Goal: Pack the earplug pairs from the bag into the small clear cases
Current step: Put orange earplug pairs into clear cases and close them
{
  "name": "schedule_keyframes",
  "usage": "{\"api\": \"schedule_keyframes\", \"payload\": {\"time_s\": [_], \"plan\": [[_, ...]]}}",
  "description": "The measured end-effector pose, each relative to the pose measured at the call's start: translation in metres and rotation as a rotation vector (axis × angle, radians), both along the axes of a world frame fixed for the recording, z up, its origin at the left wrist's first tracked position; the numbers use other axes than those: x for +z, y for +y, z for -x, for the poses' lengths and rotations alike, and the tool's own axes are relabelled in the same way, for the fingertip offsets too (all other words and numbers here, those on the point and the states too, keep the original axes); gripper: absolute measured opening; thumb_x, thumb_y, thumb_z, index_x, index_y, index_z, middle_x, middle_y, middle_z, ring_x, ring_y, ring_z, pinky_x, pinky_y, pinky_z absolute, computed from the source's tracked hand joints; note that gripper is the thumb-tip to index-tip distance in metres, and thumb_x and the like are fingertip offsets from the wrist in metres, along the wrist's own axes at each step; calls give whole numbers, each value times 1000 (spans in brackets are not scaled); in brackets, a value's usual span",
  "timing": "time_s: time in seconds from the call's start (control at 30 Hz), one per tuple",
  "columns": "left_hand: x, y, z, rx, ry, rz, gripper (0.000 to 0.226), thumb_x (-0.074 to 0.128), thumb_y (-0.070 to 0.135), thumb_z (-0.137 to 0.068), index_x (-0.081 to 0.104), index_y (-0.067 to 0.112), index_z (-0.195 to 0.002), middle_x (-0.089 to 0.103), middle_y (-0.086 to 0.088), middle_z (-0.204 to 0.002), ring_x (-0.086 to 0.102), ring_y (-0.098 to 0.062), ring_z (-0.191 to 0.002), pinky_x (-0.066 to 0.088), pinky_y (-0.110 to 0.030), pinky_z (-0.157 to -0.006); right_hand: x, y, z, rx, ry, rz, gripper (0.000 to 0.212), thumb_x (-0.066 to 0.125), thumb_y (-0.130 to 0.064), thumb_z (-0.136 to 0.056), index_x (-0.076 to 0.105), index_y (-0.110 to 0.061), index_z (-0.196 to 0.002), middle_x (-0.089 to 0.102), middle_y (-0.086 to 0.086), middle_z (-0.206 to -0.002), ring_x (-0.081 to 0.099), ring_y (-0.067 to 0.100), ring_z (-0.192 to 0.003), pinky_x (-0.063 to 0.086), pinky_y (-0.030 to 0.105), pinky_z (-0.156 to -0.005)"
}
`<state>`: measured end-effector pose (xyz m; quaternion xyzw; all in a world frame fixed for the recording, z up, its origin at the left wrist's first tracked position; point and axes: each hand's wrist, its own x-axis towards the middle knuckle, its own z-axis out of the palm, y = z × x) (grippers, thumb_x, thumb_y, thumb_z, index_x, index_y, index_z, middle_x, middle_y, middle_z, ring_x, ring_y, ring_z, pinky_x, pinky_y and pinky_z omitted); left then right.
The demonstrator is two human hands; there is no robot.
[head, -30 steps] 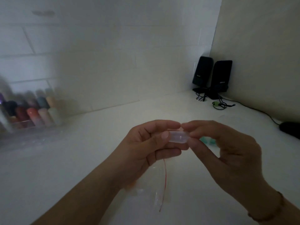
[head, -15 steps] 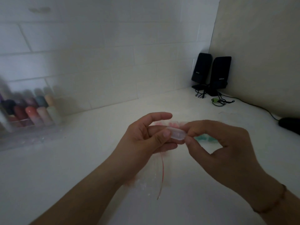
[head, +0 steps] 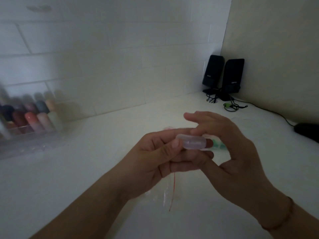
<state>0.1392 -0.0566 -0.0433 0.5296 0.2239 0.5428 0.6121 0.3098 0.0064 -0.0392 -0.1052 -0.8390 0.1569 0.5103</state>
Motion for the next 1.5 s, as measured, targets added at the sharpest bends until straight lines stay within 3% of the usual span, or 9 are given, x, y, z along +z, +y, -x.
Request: {"api": "schedule_keyframes", "payload": {"time_s": [0.27, 0.43, 0.63, 0.8, 1.0, 1.13, 1.27, 1.4, 1.5], "plan": [[0, 3, 2, 172, -12, 7, 46, 72, 24, -83, 62, 2, -123, 68, -15, -116, 66, -28, -108, 53, -40, -95, 3, 0, -4, -74, 71, -83, 11, 63, -12, -81, 65, -2, -79, 67, -1, -106, 67, 9, -98, 53, 24, -79], [0, 2, 1, 209, 37, 16, 44, 72, 25, -83, 65, 6, -121, 70, -18, -113, 68, -27, -106, 54, -38, -93, 3, -1, -5, -141, 56, -89, 11, 64, -14, -80, 66, -3, -76, 67, -6, -104, 65, -1, -94, 46, 11, -78], [0, 0, 3, 234, 58, 15, 39, 69, 19, -85, 64, 3, -120, 71, -17, -112, 69, -26, -102, 55, -34, -87, 4, -5, -4, -205, 47, -117, 13, 65, -16, -80, 67, -6, -73, 67, -9, -102, 66, 1, -91, 51, 16, -74], [0, 0, 3, 235, 69, 14, 39, 70, 20, -83, 66, 3, -119, 70, -18, -114, 68, -28, -104, 55, -35, -88, 2, -7, -2, -259, 57, -108, 15, 62, -18, -82, 69, -9, -73, 69, -11, -97, 66, 0, -88, 50, 16, -76], [1, 0, 3, 269, 114, 2, 35, 68, 12, -85, 66, 4, -120, 69, -20, -114, 68, -31, -104, 54, -41, -93, 2, -5, 1, -300, 53, -111, 13, 60, -16, -82, 66, -8, -74, 70, -6, -96, 65, 8, -99, 46, 18, -90], [4, 0, 8, 339, 236, -50, 40, 63, 5, -87, 60, 1, -127, 69, -21, -114, 67, -36, -103, 55, -40, -91, -1, -4, 4, -228, 4, -62, 16, 59, -19, -83, 66, -7, -77, 67, -5, -101, 61, 12, -103, 44, 23, -92], [7, 1, 19, 389, 303, -56, 28, 57, 11, -91, 67, 8, -117, 72, -15, -108, 70, -31, -99, 55, -40, -89, -7, -4, 9, -173, -53, 17, 14, 61, -27, -84, 67, -14, -87, 63, -10, -114, 59, 11, -110, 49, 32, -85], [9, 3, 26, 376, 180, 32, 29, 54, 21, -94, 68, 5, -113, 71, -16, -104, 69, -30, -99, 55, -35, -85, -13, -7, 15, -193, -246, -27, 28, 58, -38, -85, 70, -23, -106, 52, -1, -136, 50, 22, -124, 45, 36, -94], [11, 1, 32, 388, 9, 109, 36, 49, 32, -96, 63, 4, -114, 69, -15, -92, 70, -27, -81, 57, -35, -75, -14, -8, 15, -179, -383, -65, 36, 55, -47, -84, 68, -31, -114, 39, -2, -148, 38, 21, -135, 40, 35, -99]]}}
